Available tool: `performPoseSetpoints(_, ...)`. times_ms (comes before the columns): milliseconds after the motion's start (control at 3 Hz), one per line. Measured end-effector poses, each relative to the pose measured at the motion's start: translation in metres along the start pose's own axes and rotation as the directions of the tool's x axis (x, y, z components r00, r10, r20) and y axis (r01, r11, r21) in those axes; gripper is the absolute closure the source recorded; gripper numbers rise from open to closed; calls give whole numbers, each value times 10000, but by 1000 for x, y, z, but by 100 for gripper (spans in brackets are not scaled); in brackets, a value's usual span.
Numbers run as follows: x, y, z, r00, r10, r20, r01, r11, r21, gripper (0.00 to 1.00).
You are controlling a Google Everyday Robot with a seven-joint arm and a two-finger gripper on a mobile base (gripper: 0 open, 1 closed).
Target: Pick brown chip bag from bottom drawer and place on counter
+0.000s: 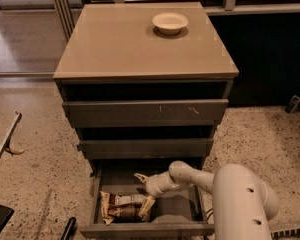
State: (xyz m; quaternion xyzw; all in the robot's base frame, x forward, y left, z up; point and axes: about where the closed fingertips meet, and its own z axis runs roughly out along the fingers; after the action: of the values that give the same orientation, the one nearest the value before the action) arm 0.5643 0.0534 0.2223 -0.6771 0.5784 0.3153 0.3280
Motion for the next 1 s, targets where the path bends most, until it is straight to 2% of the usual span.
performPoseSetpoints(333, 13, -9, 21, 9998, 41, 209, -39, 10000, -72, 0)
performPoseSetpoints(1000, 29, 7, 60, 9944, 1047, 147, -1037, 9931, -553, 0)
